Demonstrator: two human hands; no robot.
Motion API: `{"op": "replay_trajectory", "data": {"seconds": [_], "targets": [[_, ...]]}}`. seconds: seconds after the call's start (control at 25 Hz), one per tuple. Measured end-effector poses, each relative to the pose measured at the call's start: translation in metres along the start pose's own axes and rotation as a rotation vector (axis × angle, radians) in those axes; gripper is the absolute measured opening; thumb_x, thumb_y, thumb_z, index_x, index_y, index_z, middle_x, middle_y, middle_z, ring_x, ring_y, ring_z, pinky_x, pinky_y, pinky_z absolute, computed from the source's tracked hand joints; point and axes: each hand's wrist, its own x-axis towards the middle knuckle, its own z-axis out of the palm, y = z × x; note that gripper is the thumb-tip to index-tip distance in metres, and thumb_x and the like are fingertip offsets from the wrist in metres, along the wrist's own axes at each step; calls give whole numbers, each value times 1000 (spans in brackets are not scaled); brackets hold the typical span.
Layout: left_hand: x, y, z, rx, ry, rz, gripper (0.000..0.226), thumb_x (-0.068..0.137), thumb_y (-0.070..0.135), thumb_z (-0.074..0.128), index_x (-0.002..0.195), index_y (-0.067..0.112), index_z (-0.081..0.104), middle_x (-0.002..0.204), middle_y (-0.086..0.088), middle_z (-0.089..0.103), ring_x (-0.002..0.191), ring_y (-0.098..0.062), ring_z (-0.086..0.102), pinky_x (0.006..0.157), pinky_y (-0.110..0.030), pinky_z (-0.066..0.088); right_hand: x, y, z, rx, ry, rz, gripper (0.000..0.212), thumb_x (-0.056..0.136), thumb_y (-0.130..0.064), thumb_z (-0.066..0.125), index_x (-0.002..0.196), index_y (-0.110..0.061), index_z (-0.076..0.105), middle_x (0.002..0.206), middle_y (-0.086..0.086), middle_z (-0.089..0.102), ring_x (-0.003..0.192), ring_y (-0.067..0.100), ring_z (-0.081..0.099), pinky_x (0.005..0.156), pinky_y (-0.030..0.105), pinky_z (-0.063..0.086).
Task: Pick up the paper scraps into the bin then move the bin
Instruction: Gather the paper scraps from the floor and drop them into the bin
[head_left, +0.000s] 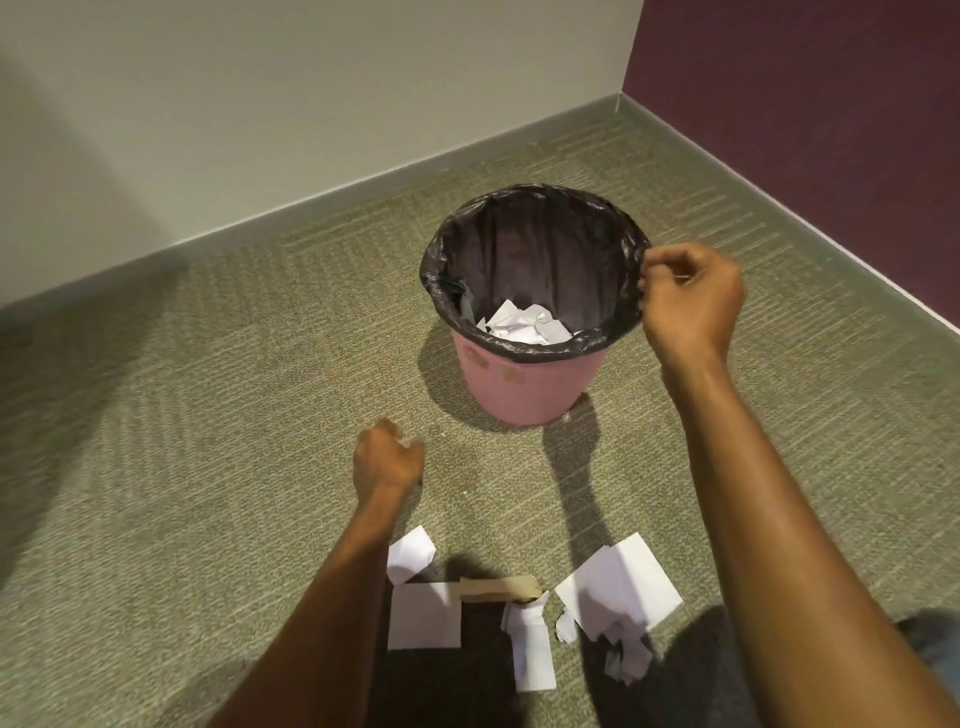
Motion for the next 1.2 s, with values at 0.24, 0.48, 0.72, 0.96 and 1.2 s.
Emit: {"op": "replay_trajectory", "data": {"seconds": [0.24, 0.48, 0.72, 0.96, 1.2], "targets": [[-78, -47, 66, 524, -426, 560, 87, 67, 79, 57, 131, 21, 50, 123, -10, 52, 112, -31, 53, 88, -43, 49, -68, 120, 2, -611, -308, 426, 23, 86, -11, 62, 109, -7, 63, 119, 16, 62, 96, 30, 62, 81, 37, 55], [-127, -59, 103, 947, -557, 695, 115, 58, 74, 68, 147, 23, 17, 154, -19, 20, 136, -38, 28, 100, -58, 29, -171, 213, -19, -847, -821, 785, 140, 32, -87, 74, 147, -31, 17, 158, 21, 13, 143, 45, 21, 110, 63, 32], [-166, -82, 133, 1066, -624, 615, 111, 25, 59, 88, 122, 19, 50, 126, -24, 56, 97, -42, 62, 56, -44, 51, -215, 202, -19, -1164, -906, 529, 116, 69, -44, 82, 153, -26, 4, 158, 24, 1, 144, 47, 16, 100, 64, 41], [-167, -70, 131, 810, -584, 723, 28, 50, 20, 84, 65, 26, 60, 65, 4, 54, 52, -14, 56, 37, -21, 39, -230, 204, -20, -1057, -858, 311, 74, 75, -28, 79, 134, -22, 36, 137, 15, 32, 121, 35, 42, 86, 45, 56], [-151, -99, 156, 514, -695, 458, 16, 72, 37, 59, 67, 23, 65, 48, 17, 38, 40, 8, 34, 36, -10, 28, -210, 191, -14, -958, -853, 235, 51, 88, -5, 63, 134, -11, 42, 119, 16, 57, 103, 31, 63, 85, 39, 54]]}}
